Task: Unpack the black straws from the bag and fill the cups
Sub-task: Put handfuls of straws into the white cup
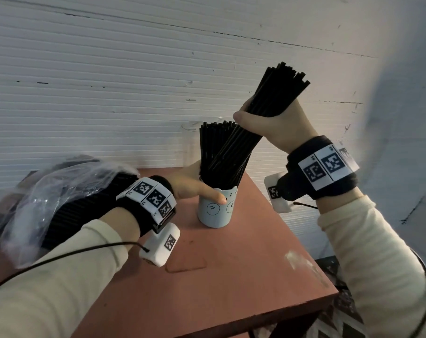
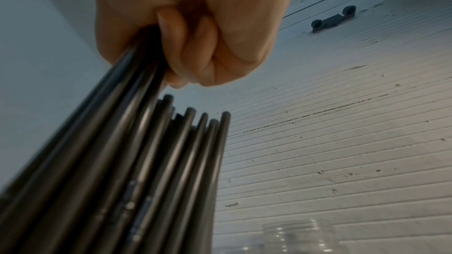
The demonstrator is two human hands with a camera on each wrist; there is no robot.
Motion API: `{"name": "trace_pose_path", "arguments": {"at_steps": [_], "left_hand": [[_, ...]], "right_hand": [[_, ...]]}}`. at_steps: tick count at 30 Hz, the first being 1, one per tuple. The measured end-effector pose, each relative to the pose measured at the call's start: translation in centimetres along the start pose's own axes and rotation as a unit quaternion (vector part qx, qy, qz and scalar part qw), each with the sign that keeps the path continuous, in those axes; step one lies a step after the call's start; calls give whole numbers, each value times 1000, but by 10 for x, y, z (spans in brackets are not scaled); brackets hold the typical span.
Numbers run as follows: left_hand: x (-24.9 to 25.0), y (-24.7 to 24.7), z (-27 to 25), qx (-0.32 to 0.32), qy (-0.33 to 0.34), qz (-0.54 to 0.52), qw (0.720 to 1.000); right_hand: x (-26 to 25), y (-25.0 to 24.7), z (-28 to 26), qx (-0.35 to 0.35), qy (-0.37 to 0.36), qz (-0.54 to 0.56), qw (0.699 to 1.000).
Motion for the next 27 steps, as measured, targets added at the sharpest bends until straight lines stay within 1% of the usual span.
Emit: {"name": "trace_pose_path", "arguments": {"at_steps": [4, 11, 14, 16, 19, 22, 27], "left_hand": [[-3, 1, -5, -11, 7, -2, 1000], [-1, 3, -15, -37, -4, -2, 999], [2, 6, -19, -53, 3, -13, 999], [6, 7, -19, -39, 9, -15, 999], [5, 4, -17, -6, 0, -8, 1000], [3, 1, -16, 5, -8, 6, 1000], [6, 1, -19, 19, -1, 20, 1000]], "right_hand": [[2, 7, -3, -23, 7, 1, 1000], [-7, 13, -9, -30, 1, 17, 999], [-8, 14, -11, -25, 0, 22, 999], [-9, 14, -12, -22, -1, 24, 999], [-13, 14, -14, -22, -2, 21, 1000], [-15, 14, -15, -28, -3, 17, 999], [-15, 16, -18, -31, -7, 27, 999]]}}
Point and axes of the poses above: each hand's wrist, its own z-axis towards the middle knuckle, its own y-axis out of the palm, x = y × z, the point moved 5 cm from there along z, towards the middle knuckle, and after that the axes turned 8 degrees about -x, right-handed, at the moved point
